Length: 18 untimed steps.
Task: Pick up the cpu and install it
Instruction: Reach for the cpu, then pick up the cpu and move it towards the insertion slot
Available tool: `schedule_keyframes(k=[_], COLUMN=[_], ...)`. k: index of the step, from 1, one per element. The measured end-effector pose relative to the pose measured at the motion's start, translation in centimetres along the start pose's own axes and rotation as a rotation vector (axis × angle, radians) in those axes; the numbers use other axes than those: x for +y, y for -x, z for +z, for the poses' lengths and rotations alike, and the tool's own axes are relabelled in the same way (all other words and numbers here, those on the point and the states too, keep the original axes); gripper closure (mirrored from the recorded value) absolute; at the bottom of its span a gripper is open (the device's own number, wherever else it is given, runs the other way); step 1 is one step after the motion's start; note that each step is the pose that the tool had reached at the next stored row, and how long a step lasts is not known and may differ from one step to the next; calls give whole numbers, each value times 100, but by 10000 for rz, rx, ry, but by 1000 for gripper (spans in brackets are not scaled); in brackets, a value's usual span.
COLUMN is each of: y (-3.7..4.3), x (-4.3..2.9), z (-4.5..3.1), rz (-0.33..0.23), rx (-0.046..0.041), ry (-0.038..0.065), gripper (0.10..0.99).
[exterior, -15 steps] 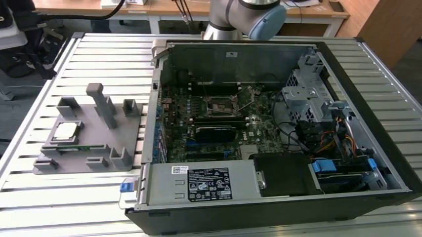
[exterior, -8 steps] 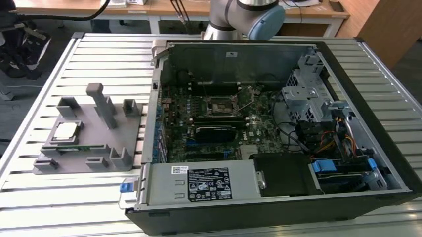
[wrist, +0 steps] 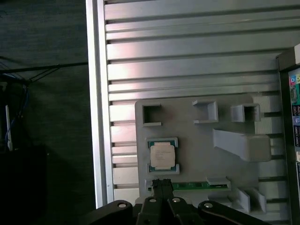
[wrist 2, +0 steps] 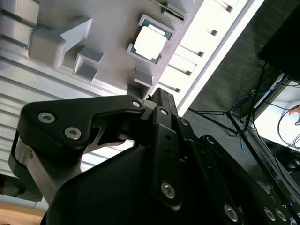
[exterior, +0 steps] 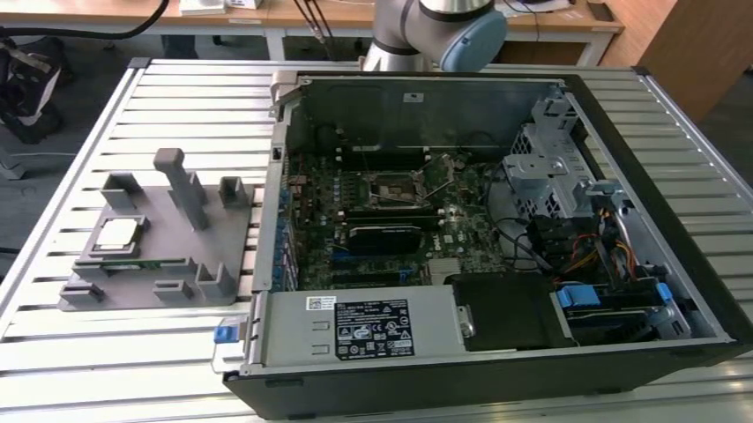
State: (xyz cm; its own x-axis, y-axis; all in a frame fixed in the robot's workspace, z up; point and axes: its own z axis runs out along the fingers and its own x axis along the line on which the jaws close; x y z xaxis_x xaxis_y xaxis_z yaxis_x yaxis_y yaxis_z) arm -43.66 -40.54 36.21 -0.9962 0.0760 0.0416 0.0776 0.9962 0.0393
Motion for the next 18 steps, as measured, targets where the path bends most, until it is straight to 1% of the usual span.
schedule_keyframes(k=[10,16,18], y=[0,4,6], x=[-8,-44,-67], z=[21,67,84], rz=[-1,-50,-63], rx=[-9,-10,-10], ry=[0,4,4], gripper=[980,980,980])
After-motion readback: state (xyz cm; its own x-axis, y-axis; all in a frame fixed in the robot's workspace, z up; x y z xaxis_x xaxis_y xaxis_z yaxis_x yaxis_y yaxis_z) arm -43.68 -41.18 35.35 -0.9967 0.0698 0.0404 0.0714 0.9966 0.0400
